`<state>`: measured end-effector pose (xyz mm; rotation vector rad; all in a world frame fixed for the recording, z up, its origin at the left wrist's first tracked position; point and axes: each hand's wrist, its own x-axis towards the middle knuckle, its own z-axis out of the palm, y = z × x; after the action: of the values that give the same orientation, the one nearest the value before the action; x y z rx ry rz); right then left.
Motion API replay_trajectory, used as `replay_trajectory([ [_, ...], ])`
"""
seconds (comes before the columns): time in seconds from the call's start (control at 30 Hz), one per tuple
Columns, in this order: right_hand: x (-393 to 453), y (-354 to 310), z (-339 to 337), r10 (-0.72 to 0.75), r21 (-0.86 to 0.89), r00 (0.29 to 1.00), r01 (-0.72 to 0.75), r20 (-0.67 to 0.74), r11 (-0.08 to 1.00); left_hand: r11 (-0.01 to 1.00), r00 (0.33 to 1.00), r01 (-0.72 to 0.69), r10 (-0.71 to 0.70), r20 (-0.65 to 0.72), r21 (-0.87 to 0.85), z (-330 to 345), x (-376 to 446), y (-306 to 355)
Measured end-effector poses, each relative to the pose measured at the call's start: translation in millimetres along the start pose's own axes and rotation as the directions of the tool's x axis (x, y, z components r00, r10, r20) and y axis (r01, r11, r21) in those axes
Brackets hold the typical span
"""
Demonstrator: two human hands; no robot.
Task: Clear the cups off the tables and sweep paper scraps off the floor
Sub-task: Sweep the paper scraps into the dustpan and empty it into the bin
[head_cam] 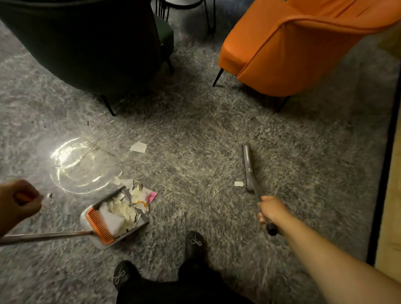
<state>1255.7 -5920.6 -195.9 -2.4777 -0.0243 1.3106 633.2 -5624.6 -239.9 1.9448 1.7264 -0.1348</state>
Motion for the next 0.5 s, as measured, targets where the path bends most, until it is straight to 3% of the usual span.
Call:
replay_trajectory([
  [0.17, 20, -8, 5, 0.000, -0.115, 0.998, 0.007, 0.059, 0.993, 1.000, 1.000, -0.008, 0.008, -0.021, 0.008, -25, -23, 52],
  [0.33, 14, -13, 39, 0.019, -0.215, 0.986, 0.018, 0.168, 0.976, 0.973, 0.996, -0.090, 0.084, -0.035, -0.214, -31, -46, 63],
  [0.5, -16, -23, 84, -0.003, -0.254, 0.954, 0.082, 0.298, 0.964, 0.996, 0.995, -0.029, 0.021, -0.097, -0.083, -37, -39, 13],
])
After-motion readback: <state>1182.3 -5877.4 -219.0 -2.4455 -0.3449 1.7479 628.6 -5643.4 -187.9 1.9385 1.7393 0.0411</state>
